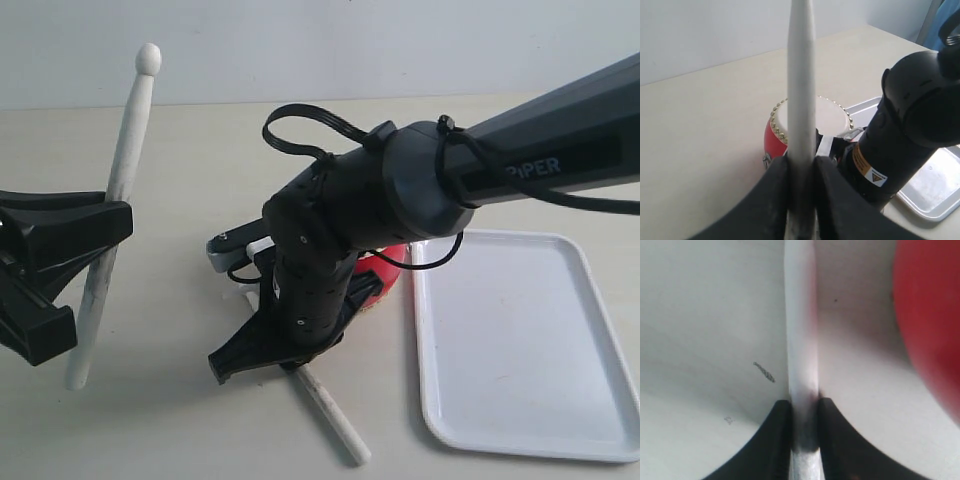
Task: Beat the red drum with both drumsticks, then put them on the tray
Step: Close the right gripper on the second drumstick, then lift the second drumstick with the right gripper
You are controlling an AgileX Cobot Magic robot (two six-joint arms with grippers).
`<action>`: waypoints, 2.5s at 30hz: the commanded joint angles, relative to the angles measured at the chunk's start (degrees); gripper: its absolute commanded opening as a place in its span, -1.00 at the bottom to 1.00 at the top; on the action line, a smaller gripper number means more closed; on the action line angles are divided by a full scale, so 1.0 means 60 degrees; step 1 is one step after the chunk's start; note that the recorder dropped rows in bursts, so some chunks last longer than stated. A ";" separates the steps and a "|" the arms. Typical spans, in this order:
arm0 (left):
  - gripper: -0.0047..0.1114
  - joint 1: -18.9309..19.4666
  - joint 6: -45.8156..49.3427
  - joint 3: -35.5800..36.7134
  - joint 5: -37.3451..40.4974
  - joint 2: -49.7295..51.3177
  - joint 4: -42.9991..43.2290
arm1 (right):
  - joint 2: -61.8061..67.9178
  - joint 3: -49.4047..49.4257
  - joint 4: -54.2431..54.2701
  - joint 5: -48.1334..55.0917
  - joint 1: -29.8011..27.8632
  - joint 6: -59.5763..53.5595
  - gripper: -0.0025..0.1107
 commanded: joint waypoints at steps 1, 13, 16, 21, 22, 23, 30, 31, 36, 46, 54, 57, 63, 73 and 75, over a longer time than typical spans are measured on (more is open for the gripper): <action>-0.92 0.0052 0.0037 0.0035 0.0001 -0.0073 -0.0003 | 0.0302 0.0158 -0.0177 0.0583 -0.0020 -0.0210 -0.96; -0.92 0.0052 0.0037 0.0035 0.0062 -0.0056 -0.0003 | -0.1010 0.0158 0.0312 0.0867 -0.0020 -0.1152 -0.96; -0.92 0.0052 0.0037 0.0035 0.0062 -0.0056 -0.0003 | -0.1512 0.0158 0.1164 0.0867 -0.0020 -0.1996 -0.96; -0.92 0.0052 0.0037 0.0035 0.0062 -0.0056 -0.0003 | -0.2228 0.0158 0.2272 0.0867 -0.0020 -0.3229 -0.96; -0.92 0.0052 0.0037 0.0035 0.0062 -0.0056 -0.0003 | -0.2361 0.0158 0.2338 0.0886 -0.0020 -0.3367 -0.96; -0.92 0.0052 0.0037 0.0035 0.0062 -0.0056 -0.0003 | -0.2495 0.0158 0.2357 0.0933 -0.0020 -0.3404 -0.96; -0.92 0.0052 0.0037 0.0035 0.0062 -0.0056 -0.0003 | -0.3494 0.0158 0.2286 0.1453 -0.0020 -0.3804 -0.96; -0.92 0.0052 0.0037 0.0035 0.0062 -0.0056 -0.0003 | -0.3669 0.0158 0.2226 0.1453 -0.0020 -0.3804 -0.96; -0.92 0.0052 0.0037 0.0035 0.0062 -0.0056 -0.0003 | -0.4554 0.0158 0.1803 0.1436 -0.0020 -0.3804 -0.96; -0.92 0.0052 0.0037 0.0035 0.0062 -0.0056 -0.0003 | -0.6459 0.0158 0.0078 0.1067 -0.0020 -0.3133 -0.96; -0.92 0.0052 0.0037 -0.0773 0.1152 -0.0036 0.0303 | -0.7341 0.0158 -0.3361 0.1027 -0.0020 -0.1001 -0.96; -0.92 0.0052 0.0145 -0.1615 0.2223 0.0190 0.1167 | -0.7341 0.0158 -0.4547 0.1462 -0.0020 -0.0347 -0.96; -0.92 0.0052 0.0785 -0.3474 0.4814 0.1913 0.2472 | -0.6948 0.0569 -0.6615 0.2563 -0.0020 -0.0302 -0.96; -0.92 -0.1325 0.2051 -0.5323 0.7352 0.5144 0.2346 | -0.5389 0.0844 -0.6644 0.3793 -0.0020 -0.0627 -0.96; -0.92 -0.1396 0.2031 -0.5538 0.7352 0.5387 0.2346 | -0.5043 0.0844 -0.6644 0.4325 -0.0020 -0.0627 -0.96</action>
